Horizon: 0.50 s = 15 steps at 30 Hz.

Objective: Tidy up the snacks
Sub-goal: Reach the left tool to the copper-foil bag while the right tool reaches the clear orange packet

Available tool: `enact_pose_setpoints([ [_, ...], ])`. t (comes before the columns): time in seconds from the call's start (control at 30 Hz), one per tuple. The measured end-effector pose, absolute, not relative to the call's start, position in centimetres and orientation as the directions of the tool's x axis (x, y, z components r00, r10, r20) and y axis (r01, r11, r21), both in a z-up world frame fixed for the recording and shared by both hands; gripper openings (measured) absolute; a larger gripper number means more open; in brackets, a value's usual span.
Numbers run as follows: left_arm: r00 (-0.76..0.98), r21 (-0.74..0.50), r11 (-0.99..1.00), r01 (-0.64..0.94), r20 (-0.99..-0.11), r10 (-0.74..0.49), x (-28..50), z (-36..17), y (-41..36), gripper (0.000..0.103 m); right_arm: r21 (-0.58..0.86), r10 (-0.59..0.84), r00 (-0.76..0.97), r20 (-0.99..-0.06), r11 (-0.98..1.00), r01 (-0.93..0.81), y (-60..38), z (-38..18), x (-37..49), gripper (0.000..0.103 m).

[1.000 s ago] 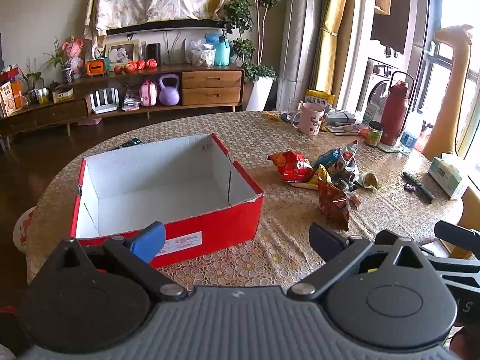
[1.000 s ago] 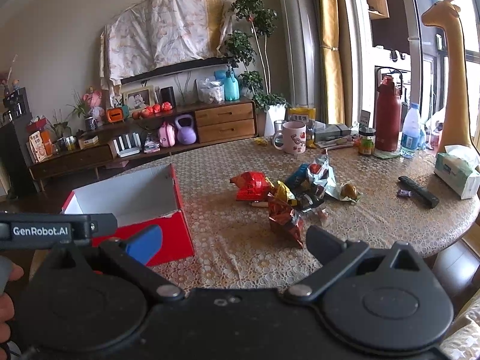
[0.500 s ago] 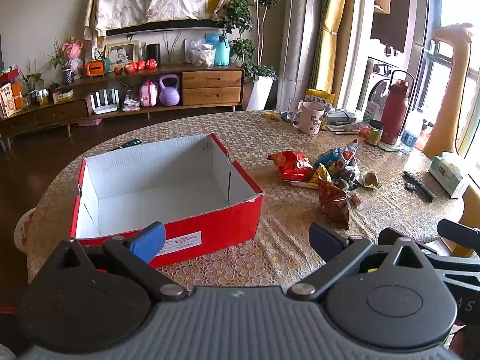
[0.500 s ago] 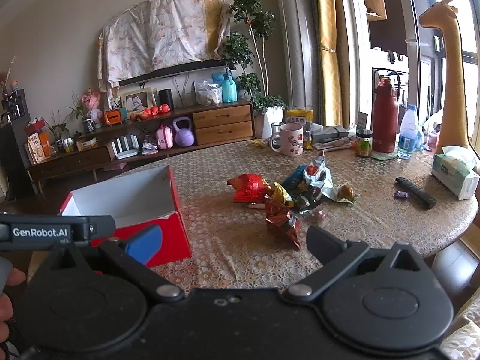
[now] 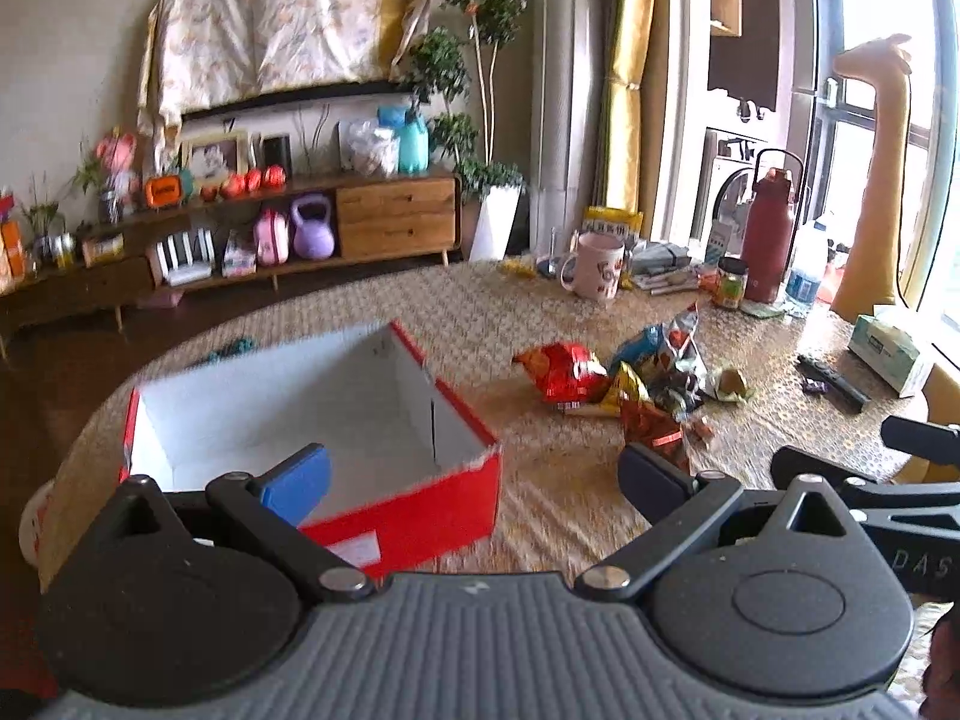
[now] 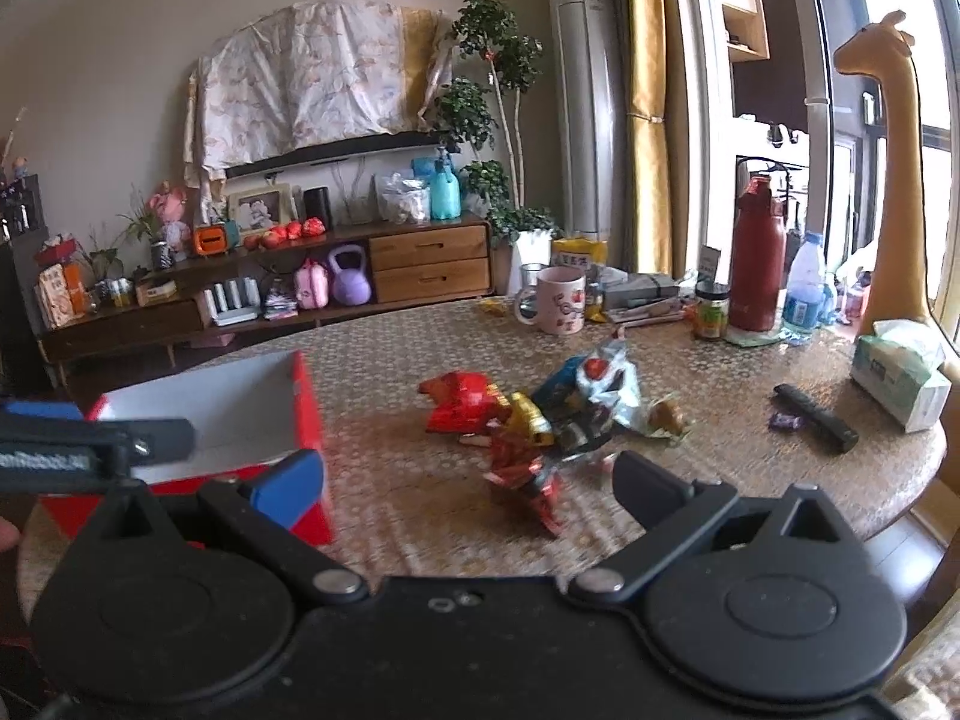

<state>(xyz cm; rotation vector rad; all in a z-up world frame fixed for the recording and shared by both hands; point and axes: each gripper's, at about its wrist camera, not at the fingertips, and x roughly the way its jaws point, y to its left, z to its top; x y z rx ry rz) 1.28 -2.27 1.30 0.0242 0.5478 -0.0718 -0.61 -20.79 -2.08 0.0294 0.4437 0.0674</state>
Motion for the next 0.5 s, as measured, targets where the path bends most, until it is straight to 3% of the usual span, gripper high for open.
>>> enact_pose_setpoints([
  [0.27, 0.836, -0.033, 0.989, 0.141, -0.532, -0.137, 6.2, 1.0, -5.6, 0.103, -0.009, 0.036, 0.895, -0.444, 0.999, -0.045, -23.9, -3.5, 3.2, 0.101],
  [0.5, 0.821, -0.016, 0.988, 0.156, -0.553, -0.139, 10.0, -2.6, -10.7, 0.103, -0.014, 0.005, 0.869, -0.495, 1.000, -0.014, -27.8, -5.5, 8.4, 0.095],
])
